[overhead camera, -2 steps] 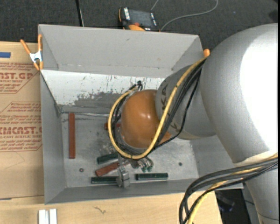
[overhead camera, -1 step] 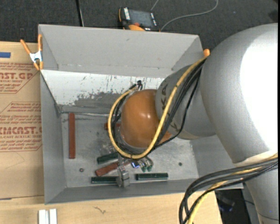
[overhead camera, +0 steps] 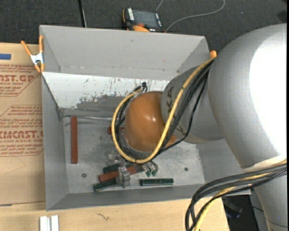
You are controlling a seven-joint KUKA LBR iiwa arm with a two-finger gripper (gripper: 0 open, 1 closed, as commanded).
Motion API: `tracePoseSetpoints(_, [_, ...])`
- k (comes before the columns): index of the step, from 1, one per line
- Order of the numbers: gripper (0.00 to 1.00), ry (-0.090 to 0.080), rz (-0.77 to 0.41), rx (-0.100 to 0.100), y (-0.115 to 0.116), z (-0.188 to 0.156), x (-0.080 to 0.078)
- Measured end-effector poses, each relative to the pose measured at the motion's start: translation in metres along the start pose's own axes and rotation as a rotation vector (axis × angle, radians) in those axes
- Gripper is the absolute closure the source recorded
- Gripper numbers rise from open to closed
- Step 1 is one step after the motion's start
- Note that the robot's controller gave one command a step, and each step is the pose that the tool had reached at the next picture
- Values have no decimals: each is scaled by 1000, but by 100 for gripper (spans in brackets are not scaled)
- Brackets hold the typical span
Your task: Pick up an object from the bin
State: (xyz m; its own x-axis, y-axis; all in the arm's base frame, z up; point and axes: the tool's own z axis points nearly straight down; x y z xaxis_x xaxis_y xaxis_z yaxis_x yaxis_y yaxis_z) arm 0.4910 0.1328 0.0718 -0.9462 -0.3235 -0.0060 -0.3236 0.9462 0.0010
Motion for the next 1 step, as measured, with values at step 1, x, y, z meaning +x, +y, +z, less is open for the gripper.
tracePoseSetpoints(1, [100,4,0,1,0,-23,-1])
